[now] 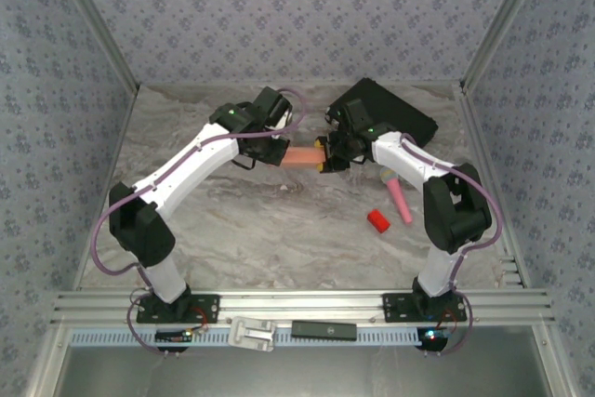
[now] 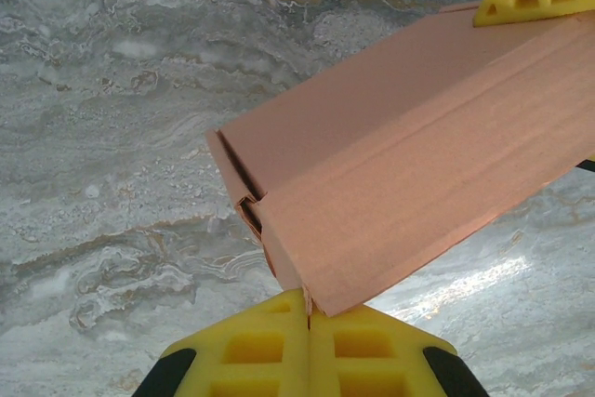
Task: Fold the paper box
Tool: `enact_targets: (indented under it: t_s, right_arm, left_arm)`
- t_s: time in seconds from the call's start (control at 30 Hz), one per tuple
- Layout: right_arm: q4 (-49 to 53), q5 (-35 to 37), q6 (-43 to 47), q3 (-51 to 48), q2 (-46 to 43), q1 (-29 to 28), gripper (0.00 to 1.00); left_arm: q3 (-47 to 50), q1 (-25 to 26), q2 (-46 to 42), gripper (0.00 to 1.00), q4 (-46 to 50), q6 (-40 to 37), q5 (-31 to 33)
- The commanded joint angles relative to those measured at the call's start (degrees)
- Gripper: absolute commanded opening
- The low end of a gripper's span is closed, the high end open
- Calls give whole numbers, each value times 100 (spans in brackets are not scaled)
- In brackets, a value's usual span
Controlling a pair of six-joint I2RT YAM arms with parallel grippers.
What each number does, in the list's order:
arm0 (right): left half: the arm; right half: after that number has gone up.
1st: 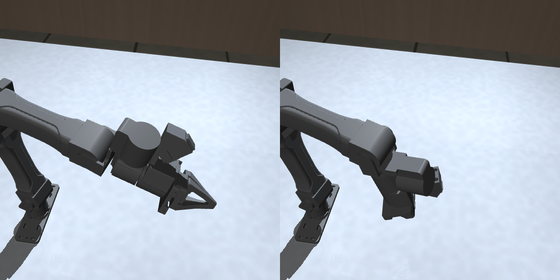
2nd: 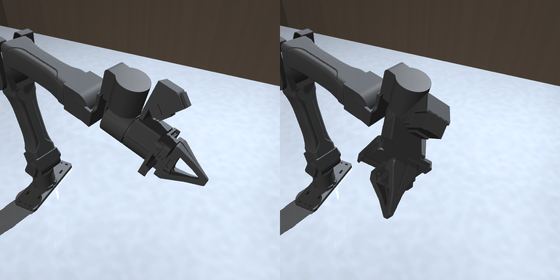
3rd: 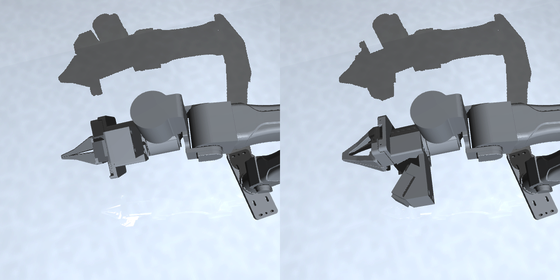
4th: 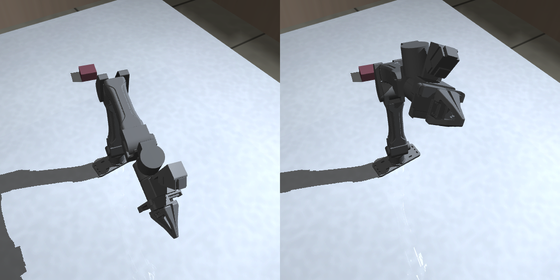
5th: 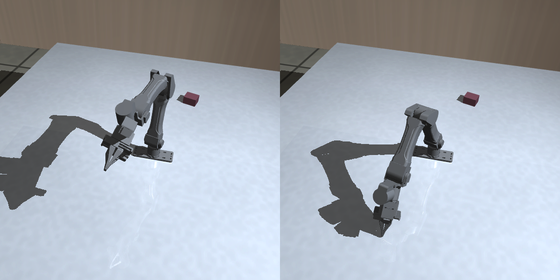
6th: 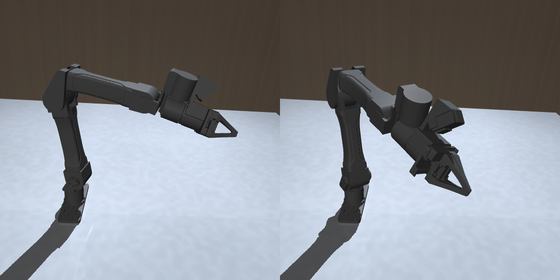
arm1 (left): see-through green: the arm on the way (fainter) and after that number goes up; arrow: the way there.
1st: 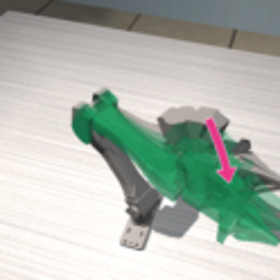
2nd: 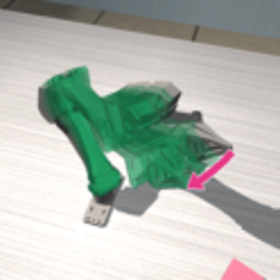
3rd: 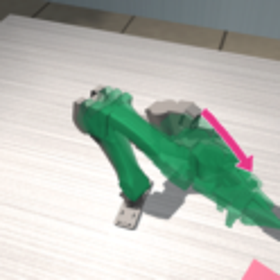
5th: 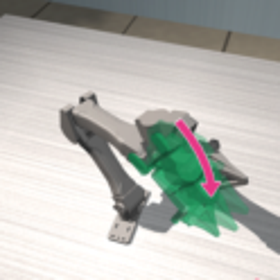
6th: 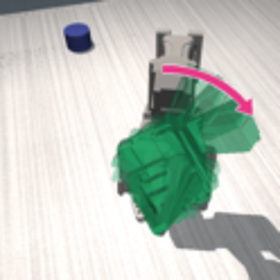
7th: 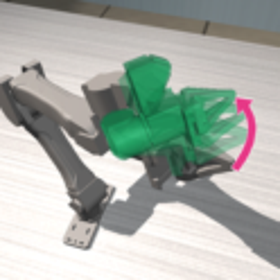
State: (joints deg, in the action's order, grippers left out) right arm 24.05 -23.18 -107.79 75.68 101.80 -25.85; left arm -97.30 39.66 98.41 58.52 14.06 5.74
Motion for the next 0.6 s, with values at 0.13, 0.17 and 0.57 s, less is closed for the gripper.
enact_targets:
  t_s: [0.13,0.17,0.57]
  right_arm:
    - [-118,-139,-104,184,64,-93,49]
    - [-115,-131,-93,186,73,-96,49]
    - [7,-74,-77,246,96,-136,49]
  left_arm:
    - [-124,3,-6,3,-375,196,-705]
    - [-107,-10,-14,3,-406,207,-750]
    - [167,-123,-49,3,-695,360,-1072]
